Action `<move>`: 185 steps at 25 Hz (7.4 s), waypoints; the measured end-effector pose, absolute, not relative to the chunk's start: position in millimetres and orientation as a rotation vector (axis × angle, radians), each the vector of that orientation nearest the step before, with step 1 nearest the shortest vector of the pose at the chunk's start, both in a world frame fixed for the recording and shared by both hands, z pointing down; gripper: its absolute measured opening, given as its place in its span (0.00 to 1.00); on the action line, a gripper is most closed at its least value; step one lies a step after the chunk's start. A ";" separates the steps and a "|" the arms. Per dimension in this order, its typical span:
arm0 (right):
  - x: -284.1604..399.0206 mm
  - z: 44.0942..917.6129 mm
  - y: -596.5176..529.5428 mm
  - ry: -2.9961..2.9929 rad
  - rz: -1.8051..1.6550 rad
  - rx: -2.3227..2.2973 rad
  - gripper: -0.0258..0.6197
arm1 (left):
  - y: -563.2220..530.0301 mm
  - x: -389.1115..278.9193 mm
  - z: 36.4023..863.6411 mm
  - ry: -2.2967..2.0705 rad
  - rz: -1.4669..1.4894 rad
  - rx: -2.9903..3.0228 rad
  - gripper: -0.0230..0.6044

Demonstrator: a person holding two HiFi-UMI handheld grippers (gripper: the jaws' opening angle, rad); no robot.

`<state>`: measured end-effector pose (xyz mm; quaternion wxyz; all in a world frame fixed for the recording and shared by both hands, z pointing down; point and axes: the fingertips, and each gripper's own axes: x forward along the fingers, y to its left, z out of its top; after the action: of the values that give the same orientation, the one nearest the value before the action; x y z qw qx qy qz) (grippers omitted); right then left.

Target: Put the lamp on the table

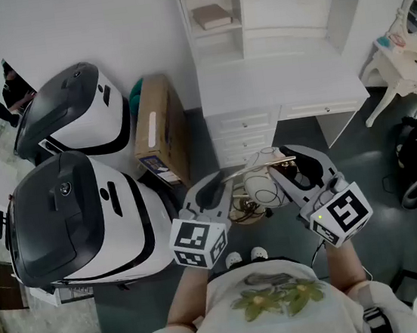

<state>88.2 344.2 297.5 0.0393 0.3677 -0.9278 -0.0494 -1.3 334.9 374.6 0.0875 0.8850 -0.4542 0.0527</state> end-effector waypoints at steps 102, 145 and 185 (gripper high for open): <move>6.0 261.0 -160.7 -2.826 -0.310 1.151 0.31 | -175.3 -80.2 339.7 -1.363 0.069 2.668 0.15; 16.3 292.0 -289.1 -2.842 -0.164 1.129 0.31 | -296.3 -67.1 378.8 -1.364 0.136 2.575 0.15; 7.2 341.6 -330.1 -2.817 -0.062 1.020 0.30 | -327.5 -74.6 430.6 -1.391 0.204 2.463 0.15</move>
<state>7.2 -330.1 341.6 0.0724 0.3396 -0.9375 -0.0208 -74.6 -327.5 430.6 0.1524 0.8584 -0.4847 0.0710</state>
